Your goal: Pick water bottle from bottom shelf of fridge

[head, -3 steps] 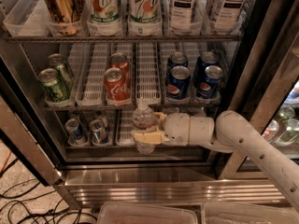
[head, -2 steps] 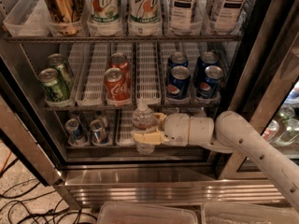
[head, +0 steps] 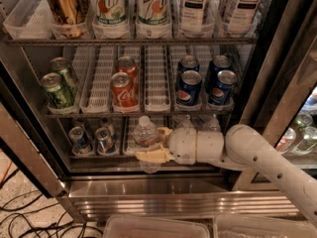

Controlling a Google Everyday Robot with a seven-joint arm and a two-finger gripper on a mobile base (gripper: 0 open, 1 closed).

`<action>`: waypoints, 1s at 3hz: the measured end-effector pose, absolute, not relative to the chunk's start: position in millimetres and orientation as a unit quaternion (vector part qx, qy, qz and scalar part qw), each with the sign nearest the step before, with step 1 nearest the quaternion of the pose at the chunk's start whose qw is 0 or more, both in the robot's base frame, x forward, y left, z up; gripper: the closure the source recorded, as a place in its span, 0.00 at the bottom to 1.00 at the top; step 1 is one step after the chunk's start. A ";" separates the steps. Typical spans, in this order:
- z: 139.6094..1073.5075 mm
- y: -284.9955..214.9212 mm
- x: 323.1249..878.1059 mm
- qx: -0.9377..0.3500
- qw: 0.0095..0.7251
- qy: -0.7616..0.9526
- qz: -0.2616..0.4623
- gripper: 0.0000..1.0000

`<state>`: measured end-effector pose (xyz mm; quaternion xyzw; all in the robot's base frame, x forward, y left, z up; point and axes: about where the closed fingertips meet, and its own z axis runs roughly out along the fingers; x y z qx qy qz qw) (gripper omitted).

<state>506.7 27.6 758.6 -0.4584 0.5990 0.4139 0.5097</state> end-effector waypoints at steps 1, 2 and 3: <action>754.4 27.9 506.1 -0.458 0.509 0.599 0.415 1.00; 754.7 28.2 506.0 -0.458 0.509 0.599 0.415 1.00; 757.8 28.6 504.3 -0.444 0.507 0.605 0.424 1.00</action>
Offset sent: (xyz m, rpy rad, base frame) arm -0.1084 0.0344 0.0594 0.0466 0.1923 0.1694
